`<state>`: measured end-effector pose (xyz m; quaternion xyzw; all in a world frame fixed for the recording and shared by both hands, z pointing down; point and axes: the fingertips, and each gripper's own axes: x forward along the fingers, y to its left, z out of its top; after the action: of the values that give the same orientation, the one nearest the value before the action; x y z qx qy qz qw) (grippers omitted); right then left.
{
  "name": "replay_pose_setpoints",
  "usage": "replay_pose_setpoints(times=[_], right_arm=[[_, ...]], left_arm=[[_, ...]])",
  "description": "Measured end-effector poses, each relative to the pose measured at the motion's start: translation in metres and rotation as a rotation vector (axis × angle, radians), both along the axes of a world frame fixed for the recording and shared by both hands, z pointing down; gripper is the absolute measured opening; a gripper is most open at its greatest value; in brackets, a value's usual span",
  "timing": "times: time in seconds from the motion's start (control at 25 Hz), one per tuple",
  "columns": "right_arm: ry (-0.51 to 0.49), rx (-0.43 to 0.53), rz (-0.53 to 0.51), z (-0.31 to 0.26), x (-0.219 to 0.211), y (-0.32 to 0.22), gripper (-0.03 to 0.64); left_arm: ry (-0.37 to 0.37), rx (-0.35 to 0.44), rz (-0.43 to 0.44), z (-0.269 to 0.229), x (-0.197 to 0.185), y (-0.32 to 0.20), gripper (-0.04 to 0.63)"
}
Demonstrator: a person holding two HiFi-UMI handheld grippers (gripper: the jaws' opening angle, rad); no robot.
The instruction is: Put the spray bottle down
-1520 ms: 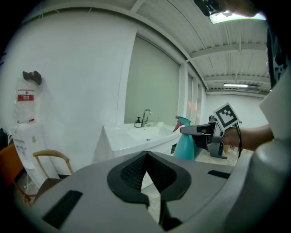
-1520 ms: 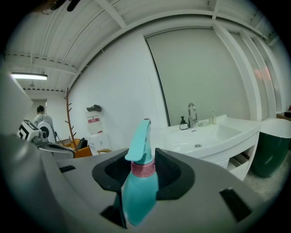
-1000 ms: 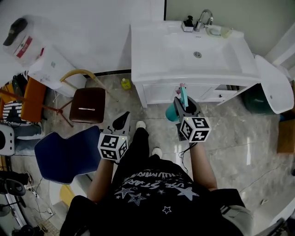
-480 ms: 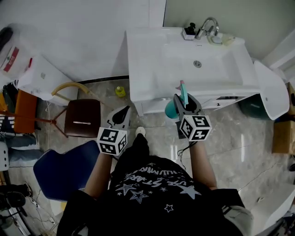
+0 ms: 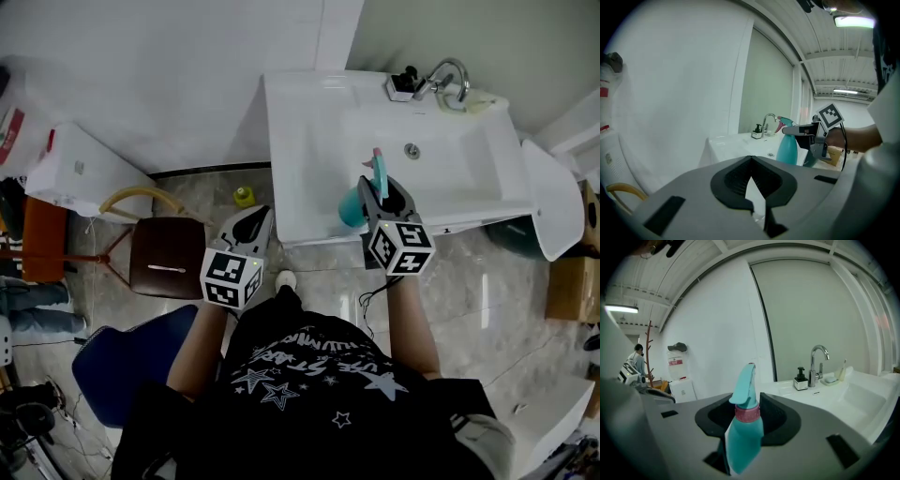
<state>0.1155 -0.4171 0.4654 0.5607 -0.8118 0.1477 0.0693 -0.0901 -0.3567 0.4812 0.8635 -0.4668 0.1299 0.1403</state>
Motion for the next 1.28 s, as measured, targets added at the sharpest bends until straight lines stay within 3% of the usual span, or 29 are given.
replay_pose_setpoints(times=[0.72,1.28], right_arm=[[0.031,0.041,0.000,0.030,-0.064,-0.139,0.161],[0.034,0.025,-0.004,0.054,-0.082,-0.157,0.161]], left_arm=[[-0.018,-0.026,-0.022,0.024,-0.050,-0.093,0.015],[-0.014,-0.071,-0.015,0.043,-0.057,-0.110,0.015]])
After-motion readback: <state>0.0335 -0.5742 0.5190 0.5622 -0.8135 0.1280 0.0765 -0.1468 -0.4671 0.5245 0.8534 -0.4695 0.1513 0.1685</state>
